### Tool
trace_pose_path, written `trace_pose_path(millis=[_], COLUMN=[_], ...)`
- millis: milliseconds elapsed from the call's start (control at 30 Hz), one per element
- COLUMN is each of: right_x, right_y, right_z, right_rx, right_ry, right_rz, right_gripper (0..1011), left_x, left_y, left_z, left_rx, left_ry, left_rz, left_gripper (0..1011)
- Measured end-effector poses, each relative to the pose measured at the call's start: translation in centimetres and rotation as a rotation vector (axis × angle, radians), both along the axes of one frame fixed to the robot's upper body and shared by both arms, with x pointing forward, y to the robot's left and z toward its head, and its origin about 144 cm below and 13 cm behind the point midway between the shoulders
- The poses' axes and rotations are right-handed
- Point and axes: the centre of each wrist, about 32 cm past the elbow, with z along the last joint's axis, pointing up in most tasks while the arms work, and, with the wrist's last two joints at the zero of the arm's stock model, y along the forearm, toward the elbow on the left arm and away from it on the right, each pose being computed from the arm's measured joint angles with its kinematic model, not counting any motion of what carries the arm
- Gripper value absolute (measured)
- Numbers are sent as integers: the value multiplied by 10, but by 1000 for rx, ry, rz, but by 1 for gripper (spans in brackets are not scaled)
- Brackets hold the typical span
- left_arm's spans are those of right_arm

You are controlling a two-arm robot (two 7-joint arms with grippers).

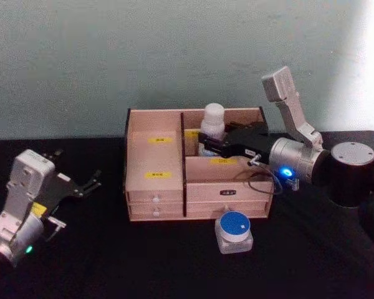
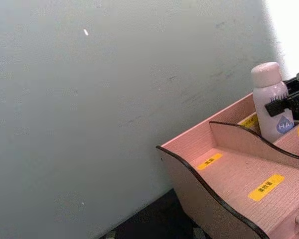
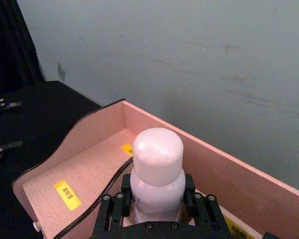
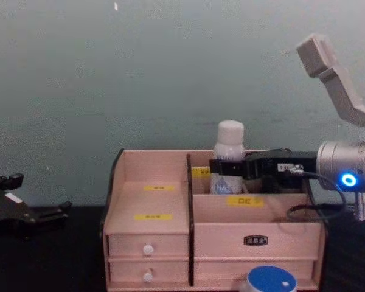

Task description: Pick up the facial cleanser and watermelon frost from the table and place them into the tiered storage box.

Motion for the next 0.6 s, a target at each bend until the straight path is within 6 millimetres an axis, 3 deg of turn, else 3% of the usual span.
trace_pose_path(millis=[600], right_x=[0], right_y=[2], right_z=[-4], right_rx=[-13], right_ry=[12], right_rz=[-4], right_gripper=[605], left_x=[0], left_y=[0], left_z=[0], left_rx=[0], left_ry=[0], left_rz=[0], left_gripper=[1001])
